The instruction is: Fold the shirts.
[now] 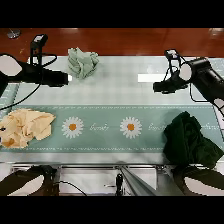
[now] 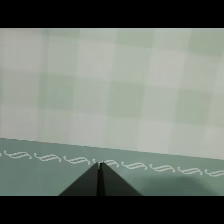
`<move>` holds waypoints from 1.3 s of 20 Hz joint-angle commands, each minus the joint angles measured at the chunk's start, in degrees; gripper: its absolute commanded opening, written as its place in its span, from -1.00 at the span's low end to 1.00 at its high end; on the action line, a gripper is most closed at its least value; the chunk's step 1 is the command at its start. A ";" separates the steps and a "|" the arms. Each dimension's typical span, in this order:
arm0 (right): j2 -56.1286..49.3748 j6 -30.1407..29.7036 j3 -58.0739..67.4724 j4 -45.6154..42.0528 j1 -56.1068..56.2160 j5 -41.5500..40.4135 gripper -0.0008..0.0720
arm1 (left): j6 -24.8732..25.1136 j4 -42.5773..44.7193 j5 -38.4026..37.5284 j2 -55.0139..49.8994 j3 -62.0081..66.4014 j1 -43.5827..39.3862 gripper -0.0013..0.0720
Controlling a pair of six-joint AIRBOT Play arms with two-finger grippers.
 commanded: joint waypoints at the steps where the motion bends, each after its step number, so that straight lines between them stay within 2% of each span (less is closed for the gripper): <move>1: -0.04 0.00 -0.02 0.00 0.02 0.00 -0.92 | 0.00 0.02 0.00 -0.04 0.00 0.04 -0.91; 16: -0.04 0.02 -0.02 0.02 0.02 -0.37 -0.92 | 0.04 0.04 0.02 -0.04 0.00 0.04 -0.91; 21: -0.04 0.02 -0.02 -0.26 0.02 -7.34 -0.92 | 0.02 0.02 0.28 -0.04 0.00 0.04 -0.91; 23: -0.04 0.07 -0.02 -0.50 0.02 -11.28 -0.86 | 0.02 0.02 6.58 -0.26 0.00 0.04 -0.91; 24: -0.04 0.61 -0.02 -0.92 0.02 -12.31 -0.06 | 0.00 0.02 8.74 -0.37 0.00 0.04 -0.90; 25: -0.04 1.44 -0.02 -2.16 0.02 -12.17 0.77 | 0.02 0.04 10.03 -0.59 0.00 0.04 -0.79; 26: -0.02 1.57 0.11 -2.97 -0.09 -9.66 0.72 | 0.00 0.04 11.56 -1.05 0.00 0.04 0.01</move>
